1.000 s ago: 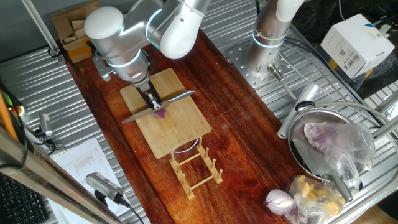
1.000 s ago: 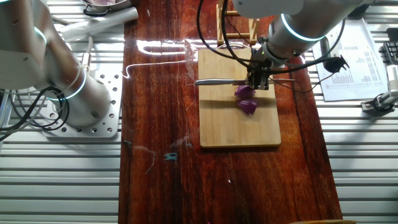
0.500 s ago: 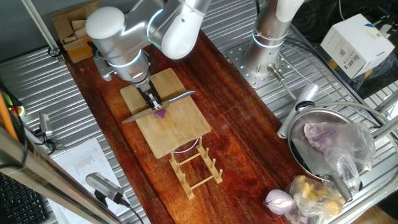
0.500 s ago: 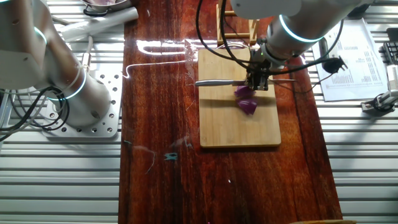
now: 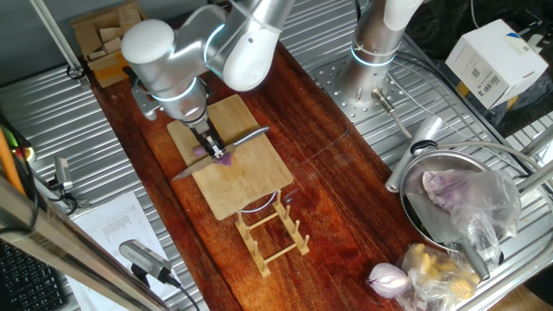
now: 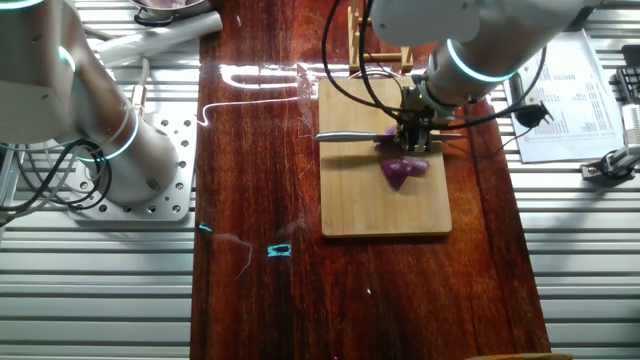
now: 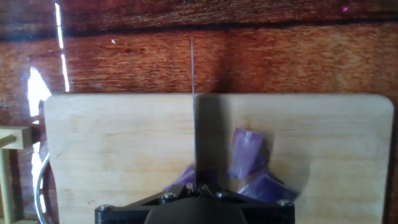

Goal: Chop the onions

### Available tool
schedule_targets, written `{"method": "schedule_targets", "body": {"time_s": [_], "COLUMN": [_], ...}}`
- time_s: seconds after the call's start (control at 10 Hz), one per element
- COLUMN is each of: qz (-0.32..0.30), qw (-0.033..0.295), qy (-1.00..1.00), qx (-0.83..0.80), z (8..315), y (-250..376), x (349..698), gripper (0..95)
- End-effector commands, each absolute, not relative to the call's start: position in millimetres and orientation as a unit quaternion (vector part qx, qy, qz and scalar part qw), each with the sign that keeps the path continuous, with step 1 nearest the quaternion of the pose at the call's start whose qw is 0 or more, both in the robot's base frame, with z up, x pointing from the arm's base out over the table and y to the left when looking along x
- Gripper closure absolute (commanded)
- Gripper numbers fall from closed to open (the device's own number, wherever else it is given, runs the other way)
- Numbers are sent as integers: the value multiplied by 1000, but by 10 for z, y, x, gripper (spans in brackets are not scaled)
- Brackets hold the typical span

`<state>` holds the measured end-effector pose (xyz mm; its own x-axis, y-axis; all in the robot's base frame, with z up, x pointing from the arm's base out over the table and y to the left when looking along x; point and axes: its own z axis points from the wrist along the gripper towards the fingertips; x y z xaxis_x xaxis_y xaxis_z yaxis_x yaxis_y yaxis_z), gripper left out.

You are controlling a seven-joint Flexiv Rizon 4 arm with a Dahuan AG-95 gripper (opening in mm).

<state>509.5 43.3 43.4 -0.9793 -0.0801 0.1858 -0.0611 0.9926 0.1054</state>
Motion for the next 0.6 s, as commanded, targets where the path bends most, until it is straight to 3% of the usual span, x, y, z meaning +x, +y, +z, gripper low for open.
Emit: {"method": "schedule_targets", "body": {"time_s": [0.1, 0.6], "qz": [-43, -37], "qw": [96, 98], "qy": [-994, -994], "qx": [43, 44], "z": [392, 683], "y": [439, 420], "x": [5082, 5055], "gripper": [950, 950]}}
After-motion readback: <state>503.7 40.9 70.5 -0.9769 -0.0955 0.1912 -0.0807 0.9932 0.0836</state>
